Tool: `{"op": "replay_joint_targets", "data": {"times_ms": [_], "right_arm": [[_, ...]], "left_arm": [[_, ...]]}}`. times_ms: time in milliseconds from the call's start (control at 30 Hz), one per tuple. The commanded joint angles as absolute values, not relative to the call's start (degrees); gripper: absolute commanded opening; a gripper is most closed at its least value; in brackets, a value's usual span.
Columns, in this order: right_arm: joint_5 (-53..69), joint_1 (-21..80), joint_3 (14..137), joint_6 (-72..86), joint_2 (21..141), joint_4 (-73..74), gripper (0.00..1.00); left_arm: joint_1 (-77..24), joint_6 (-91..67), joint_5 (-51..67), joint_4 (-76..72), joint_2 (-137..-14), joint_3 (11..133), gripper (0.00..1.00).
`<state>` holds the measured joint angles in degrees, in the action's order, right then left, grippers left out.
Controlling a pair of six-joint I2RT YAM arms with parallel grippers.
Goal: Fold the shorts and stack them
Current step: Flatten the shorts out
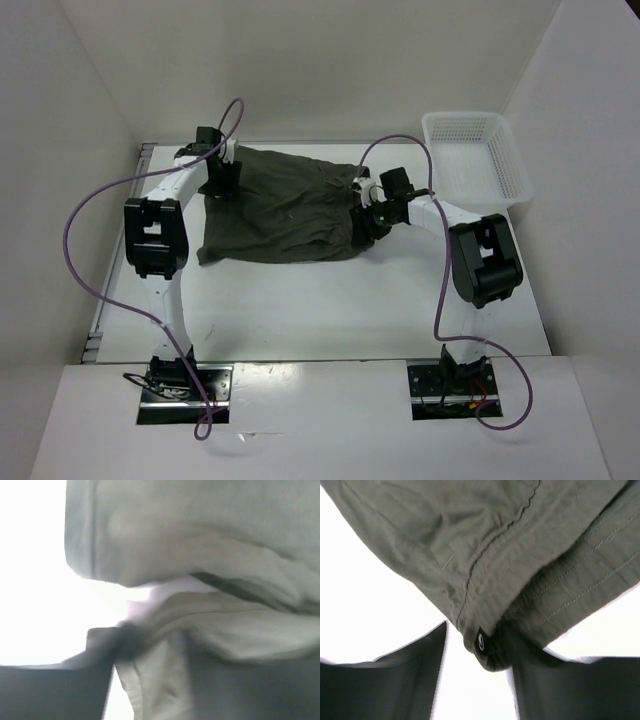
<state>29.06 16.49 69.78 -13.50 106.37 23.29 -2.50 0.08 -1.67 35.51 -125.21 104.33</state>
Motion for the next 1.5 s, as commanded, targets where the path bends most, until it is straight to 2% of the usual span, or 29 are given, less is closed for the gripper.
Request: {"op": "replay_joint_targets", "data": {"times_ms": [0,33,67,200,300,400,533,667,733,1033,1200,1233,1267,1300,1333,1367,1400,1467], "right_arm": [[31.11,16.52,71.54,-12.83,103.37,22.94,0.62],[31.11,16.52,71.54,-12.05,102.75,22.94,0.65],[31.11,16.52,71.54,-10.91,102.22,22.94,0.68],[32.26,16.52,71.54,-7.21,102.12,21.45,0.69],[32.87,16.52,73.12,-6.59,104.49,20.04,0.69],[31.47,16.52,74.79,-6.06,106.25,18.81,0.68],[30.67,16.52,76.03,-6.59,108.8,18.81,0.56],[30.67,16.52,76.03,-6.59,108.81,18.81,0.4],[30.67,16.52,76.03,-6.59,108.81,18.81,0.36],[27.87,17.58,73.13,-7.12,108.19,18.28,0.37],[27.16,18.11,73.13,-7.12,109.77,17.75,0.4],[26.46,18.71,73.73,-7.12,109.78,17.75,0.31],[26.46,18.72,73.74,-7.12,109.78,17.75,0.25],[26.46,18.72,74.35,-7.73,109.78,17.75,0.12],[27.41,18.72,75.14,-8.26,109.78,17.75,0.07],[29.16,18.72,75.15,-10.26,109.78,18.8,0.02],[30.22,18.72,76.63,-12.2,108.73,21.59,0.01],[34.69,18.72,77.78,-21.2,107.41,26.6,0.01]], "left_arm": [[-2.55,0.0,-2.9,35.6,-120.35,102.94,0.78],[-2.55,0.0,-2.9,34.99,-118.58,101.01,0.9],[-2.55,0.0,-2.9,34.46,-116.74,98.99,0.98],[0.69,0.0,-0.89,35.41,-105.24,89.14,1.0],[5.17,0.0,3.85,39.63,-101.35,86.32,1.0],[6.24,0.0,8.78,43.15,-99.67,80.88,0.94],[8.17,0.0,13.79,44.47,-98.35,74.72,0.8],[11.15,0.0,16.61,44.47,-101.58,72.95,0.79],[12.74,0.0,17.58,45.61,-103.44,73.47,0.76],[14.85,0.0,20.04,46.32,-107.57,72.78,0.73],[14.85,0.0,22.93,46.32,-109.25,71.98,0.56],[14.85,0.0,23.46,46.32,-109.86,72.85,0.52],[14.85,0.0,23.47,46.32,-109.86,73.73,0.41],[14.85,0.0,23.47,46.32,-110.56,73.74,0.35],[14.85,0.0,23.47,46.32,-110.57,73.74,0.28],[14.85,0.0,23.47,46.32,-110.57,74.35,0.22],[14.85,0.0,22.86,45.71,-110.57,74.36,0.09],[14.85,0.0,22.24,45.18,-110.57,74.36,0.02]]}}
